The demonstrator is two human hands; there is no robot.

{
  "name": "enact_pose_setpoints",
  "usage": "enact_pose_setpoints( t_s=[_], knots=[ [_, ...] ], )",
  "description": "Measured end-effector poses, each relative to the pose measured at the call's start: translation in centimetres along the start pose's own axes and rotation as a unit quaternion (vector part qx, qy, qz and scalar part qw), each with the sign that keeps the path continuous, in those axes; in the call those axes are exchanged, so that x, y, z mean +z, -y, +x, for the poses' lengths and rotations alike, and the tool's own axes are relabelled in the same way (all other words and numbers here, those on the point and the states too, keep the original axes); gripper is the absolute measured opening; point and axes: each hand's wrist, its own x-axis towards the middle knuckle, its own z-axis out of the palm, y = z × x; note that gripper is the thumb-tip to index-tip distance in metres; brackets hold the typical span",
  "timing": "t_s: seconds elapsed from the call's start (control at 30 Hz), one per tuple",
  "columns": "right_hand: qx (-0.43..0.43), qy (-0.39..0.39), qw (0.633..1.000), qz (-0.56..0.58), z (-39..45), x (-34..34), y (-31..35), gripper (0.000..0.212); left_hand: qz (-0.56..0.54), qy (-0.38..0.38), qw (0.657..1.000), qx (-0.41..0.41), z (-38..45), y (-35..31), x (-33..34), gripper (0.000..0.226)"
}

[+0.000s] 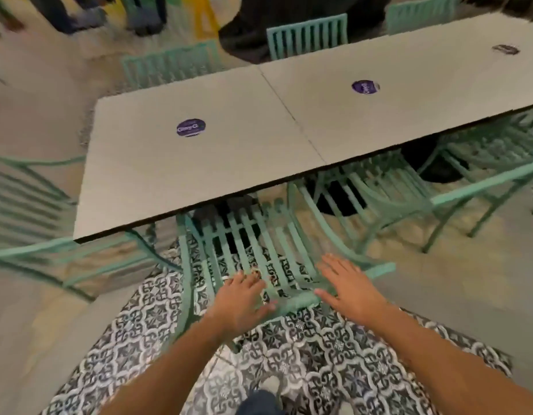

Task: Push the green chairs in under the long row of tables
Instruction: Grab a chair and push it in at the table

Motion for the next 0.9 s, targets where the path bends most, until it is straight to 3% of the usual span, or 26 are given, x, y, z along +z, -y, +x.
enact_pose_setpoints(
  t_s=[0.07, 0.13, 0.23, 0.3, 0.47, 0.7, 0.9],
  knots=[
    [-0.017, 0.037, 0.999, -0.004, 0.5, 0.1, -1.3, 0.075, -0.022, 0.033, 0.999, -0.026, -1.6, 0.8, 1.3, 0.083],
    [-0.062, 0.035, 0.997, -0.025, 0.8, 0.5, -1.9, 0.097, -0.038, 0.048, 0.994, -0.085, -3.3, 1.5, 2.8, 0.074],
    [-0.084, 0.037, 0.994, -0.051, 1.4, 0.3, -3.1, 0.116, -0.023, 0.025, 0.988, -0.147, -4.2, 1.4, 4.2, 0.079],
    [-0.090, 0.027, 0.994, -0.059, 1.4, 0.3, -3.7, 0.111, -0.023, -0.003, 0.987, -0.157, -3.9, 0.6, 4.9, 0.083],
    [-0.107, -0.017, 0.993, -0.048, 1.3, 0.4, -3.3, 0.100, -0.021, -0.035, 0.985, -0.169, -4.2, 0.7, 5.6, 0.056],
    [-0.127, -0.039, 0.991, -0.031, 1.0, 0.3, -1.3, 0.100, -0.045, -0.055, 0.983, -0.169, -5.1, 2.3, 6.4, 0.094],
    [-0.124, -0.038, 0.991, -0.030, 1.9, 1.3, 0.5, 0.105, -0.043, -0.050, 0.983, -0.171, -6.5, 4.2, 6.4, 0.056]
  ],
)
